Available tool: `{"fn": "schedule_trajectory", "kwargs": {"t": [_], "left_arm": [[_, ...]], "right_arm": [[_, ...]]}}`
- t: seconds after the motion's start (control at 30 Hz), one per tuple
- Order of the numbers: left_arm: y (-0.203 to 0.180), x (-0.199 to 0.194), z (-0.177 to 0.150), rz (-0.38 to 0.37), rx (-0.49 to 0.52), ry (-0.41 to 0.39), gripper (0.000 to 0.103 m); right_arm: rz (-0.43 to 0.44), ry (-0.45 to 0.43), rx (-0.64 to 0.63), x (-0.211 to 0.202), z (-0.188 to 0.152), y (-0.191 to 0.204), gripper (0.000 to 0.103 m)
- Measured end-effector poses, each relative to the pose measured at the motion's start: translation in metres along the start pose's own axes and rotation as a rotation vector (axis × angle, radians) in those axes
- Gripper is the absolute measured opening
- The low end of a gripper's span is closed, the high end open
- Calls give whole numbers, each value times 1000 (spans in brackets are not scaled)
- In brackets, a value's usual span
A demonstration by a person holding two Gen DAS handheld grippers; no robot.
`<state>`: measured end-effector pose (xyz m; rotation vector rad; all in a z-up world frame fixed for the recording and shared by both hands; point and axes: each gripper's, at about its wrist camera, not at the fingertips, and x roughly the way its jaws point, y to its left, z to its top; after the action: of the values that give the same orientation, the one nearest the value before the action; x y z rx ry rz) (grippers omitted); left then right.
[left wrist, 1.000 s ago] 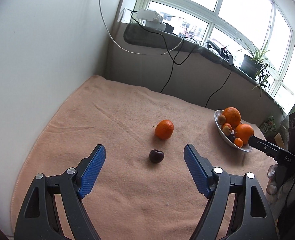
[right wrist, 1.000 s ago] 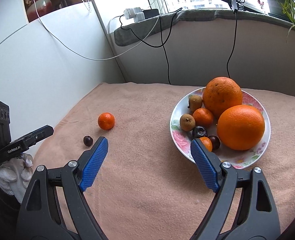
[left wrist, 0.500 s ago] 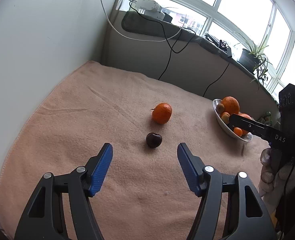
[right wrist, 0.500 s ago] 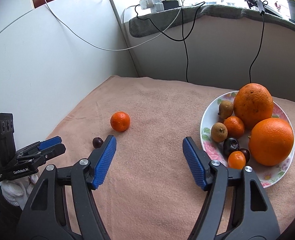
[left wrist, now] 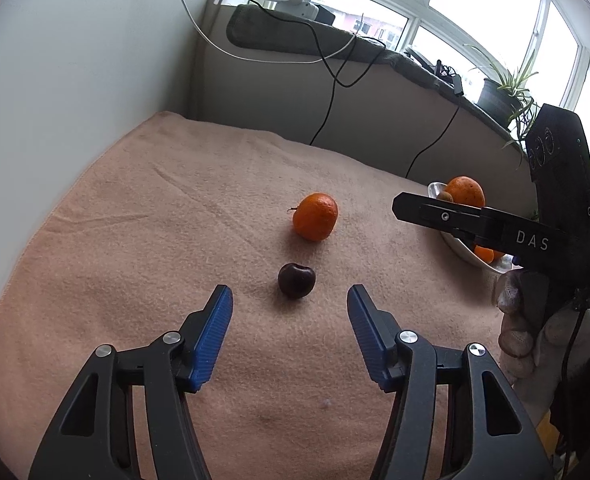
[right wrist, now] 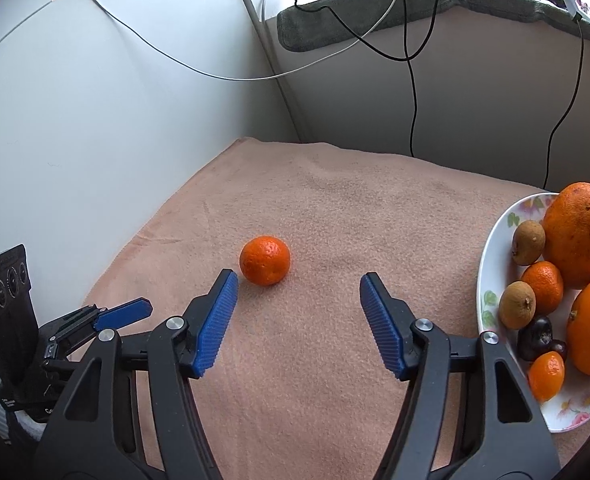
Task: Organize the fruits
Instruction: 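Close the right gripper on the tangerine while the left closes on the dark plum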
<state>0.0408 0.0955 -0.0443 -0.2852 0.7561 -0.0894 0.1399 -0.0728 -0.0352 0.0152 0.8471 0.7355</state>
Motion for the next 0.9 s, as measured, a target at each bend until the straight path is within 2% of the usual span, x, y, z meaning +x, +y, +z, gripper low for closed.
{"fn": "schedule_trajectory", "kwargs": {"t": [0.6,0.7,0.9], "left_arm": [[-4,24,5,-27,15,45,53],[-3,28,6,-26,12,55,47],[-4,36,9,-30,16,73,47]], "right_arm": [[-17,58,-97,50,14,22,60],[-15,71,-94,59,16,23,59],[-8,93,-106,70,15,27,56]]}}
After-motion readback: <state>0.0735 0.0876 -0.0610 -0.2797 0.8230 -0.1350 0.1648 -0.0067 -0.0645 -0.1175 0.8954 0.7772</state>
